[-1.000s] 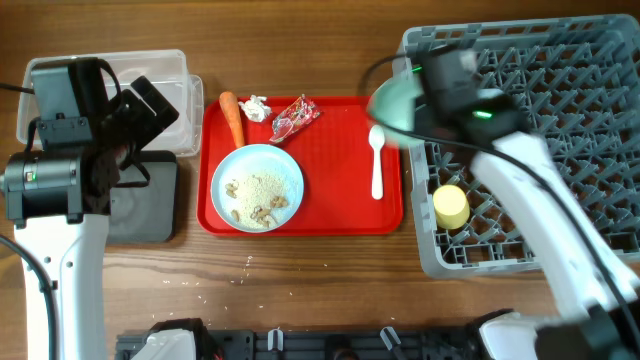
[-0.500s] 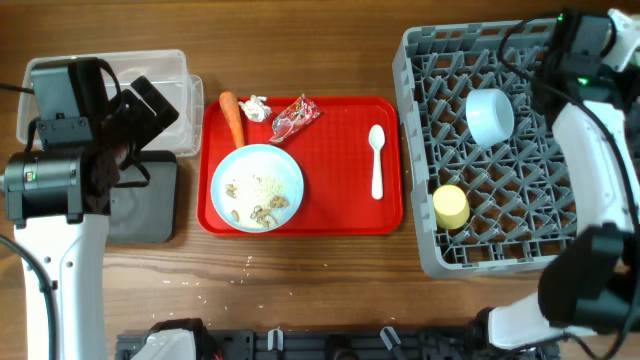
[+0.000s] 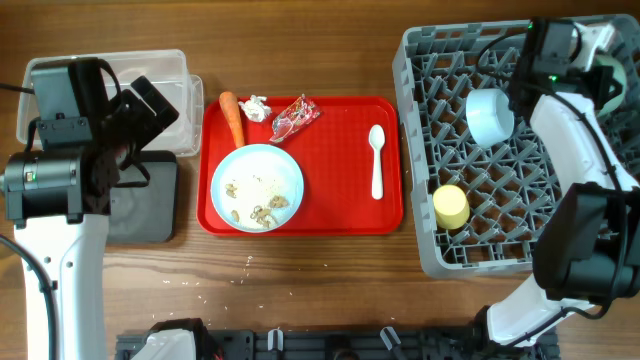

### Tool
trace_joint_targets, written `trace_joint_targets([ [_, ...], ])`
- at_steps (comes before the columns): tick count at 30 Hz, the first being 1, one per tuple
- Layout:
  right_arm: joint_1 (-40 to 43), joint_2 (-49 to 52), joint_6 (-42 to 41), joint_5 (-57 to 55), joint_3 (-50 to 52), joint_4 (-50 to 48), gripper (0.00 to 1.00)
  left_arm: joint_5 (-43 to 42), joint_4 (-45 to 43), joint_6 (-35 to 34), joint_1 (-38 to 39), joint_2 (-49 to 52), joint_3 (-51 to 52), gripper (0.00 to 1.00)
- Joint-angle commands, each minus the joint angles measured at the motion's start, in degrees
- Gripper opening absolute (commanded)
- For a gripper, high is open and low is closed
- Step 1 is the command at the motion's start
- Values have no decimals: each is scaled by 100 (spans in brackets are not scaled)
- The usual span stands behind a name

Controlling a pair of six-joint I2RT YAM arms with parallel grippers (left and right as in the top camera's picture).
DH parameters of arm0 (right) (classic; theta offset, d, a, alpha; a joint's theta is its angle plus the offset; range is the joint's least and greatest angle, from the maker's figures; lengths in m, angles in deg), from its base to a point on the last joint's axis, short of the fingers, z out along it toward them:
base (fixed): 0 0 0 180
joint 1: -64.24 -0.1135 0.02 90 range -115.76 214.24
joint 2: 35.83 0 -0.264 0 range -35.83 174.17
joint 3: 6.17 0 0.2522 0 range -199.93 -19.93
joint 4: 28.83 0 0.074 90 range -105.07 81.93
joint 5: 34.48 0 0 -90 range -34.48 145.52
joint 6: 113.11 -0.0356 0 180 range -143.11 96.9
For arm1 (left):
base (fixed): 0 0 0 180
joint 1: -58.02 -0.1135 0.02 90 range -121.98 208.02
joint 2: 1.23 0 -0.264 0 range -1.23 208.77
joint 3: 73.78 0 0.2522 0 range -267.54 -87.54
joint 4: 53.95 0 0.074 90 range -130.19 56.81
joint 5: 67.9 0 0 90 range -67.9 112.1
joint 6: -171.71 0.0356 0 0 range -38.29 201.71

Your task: Sort waste into correct bins and load items into the dishwasher rack

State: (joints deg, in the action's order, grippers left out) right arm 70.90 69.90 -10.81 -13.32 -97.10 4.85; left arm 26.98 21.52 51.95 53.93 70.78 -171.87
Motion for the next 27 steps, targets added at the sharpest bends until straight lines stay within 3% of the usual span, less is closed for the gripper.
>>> trace_joint_targets([
  [1,-87,96,-26,-111,428,-190,4,79,-11,-72,-20,0,-55,100],
  [8,-98,96,-15,-212,595,-243,4,79,-11,-72,-20,0,-55,100],
  [13,98,94,651,-507,595,-798,4,79,-11,-72,-20,0,-55,100],
  [19,-61,96,664,-398,595,-765,4,79,-11,-72,-20,0,-55,100],
  [27,-273,96,721,-271,994,-566,13,79,-11,-72,-20,0,-55,100],
])
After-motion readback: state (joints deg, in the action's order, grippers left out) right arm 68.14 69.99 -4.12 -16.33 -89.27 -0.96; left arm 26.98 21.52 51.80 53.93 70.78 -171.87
